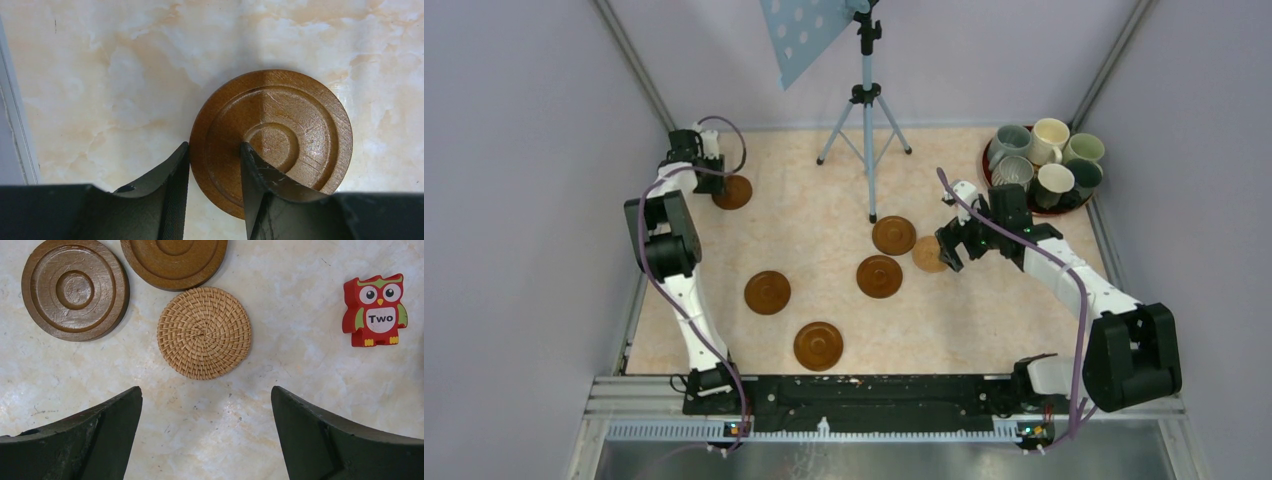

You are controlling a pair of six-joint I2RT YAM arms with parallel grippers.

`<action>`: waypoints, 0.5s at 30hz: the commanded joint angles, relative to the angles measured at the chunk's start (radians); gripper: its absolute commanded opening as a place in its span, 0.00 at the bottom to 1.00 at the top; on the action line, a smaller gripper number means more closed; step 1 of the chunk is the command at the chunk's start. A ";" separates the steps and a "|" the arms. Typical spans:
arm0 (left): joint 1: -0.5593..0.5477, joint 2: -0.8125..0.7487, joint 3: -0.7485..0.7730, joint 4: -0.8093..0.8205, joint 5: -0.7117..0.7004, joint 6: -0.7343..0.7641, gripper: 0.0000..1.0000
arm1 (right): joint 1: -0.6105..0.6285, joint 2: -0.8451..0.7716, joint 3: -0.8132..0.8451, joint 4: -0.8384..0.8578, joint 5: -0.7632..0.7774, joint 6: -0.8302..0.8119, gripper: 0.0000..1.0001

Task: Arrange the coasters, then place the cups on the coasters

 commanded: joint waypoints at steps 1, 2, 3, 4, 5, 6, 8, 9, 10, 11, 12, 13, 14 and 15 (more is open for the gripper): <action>-0.009 0.021 0.012 -0.035 -0.025 0.047 0.44 | 0.001 0.004 0.050 0.002 0.000 -0.012 0.98; -0.007 0.019 0.010 -0.035 -0.026 0.045 0.44 | 0.000 0.004 0.050 0.001 0.000 -0.013 0.98; -0.005 0.016 0.010 -0.036 -0.025 0.043 0.44 | 0.001 0.004 0.051 0.001 0.000 -0.014 0.98; -0.004 0.009 0.011 -0.038 -0.025 0.039 0.46 | 0.001 0.004 0.051 0.000 0.000 -0.015 0.98; -0.001 0.002 0.014 -0.040 -0.023 0.034 0.49 | 0.001 0.004 0.051 -0.001 0.001 -0.015 0.98; 0.002 -0.008 0.021 -0.046 -0.021 0.027 0.53 | 0.001 0.003 0.051 -0.002 0.001 -0.015 0.98; 0.006 -0.042 0.026 -0.049 -0.015 0.018 0.62 | 0.001 0.000 0.052 -0.002 0.002 -0.014 0.98; 0.008 -0.068 0.026 -0.048 -0.014 0.014 0.66 | 0.001 -0.003 0.052 -0.002 0.001 -0.015 0.98; 0.010 -0.095 0.028 -0.049 -0.010 0.009 0.70 | 0.001 -0.005 0.052 -0.003 0.000 -0.014 0.98; 0.011 -0.123 0.029 -0.051 -0.002 0.008 0.73 | 0.001 -0.005 0.052 -0.004 0.000 -0.013 0.98; 0.012 -0.154 0.033 -0.056 0.001 0.007 0.75 | 0.000 -0.008 0.052 -0.006 0.000 -0.013 0.98; 0.012 -0.183 0.037 -0.066 0.007 0.007 0.77 | 0.000 -0.009 0.051 -0.006 0.000 -0.013 0.98; 0.012 -0.218 0.037 -0.076 0.014 0.008 0.78 | 0.001 -0.012 0.052 -0.005 0.000 -0.013 0.98; 0.012 -0.256 0.030 -0.086 0.030 0.012 0.79 | 0.001 -0.014 0.053 -0.006 0.000 -0.013 0.98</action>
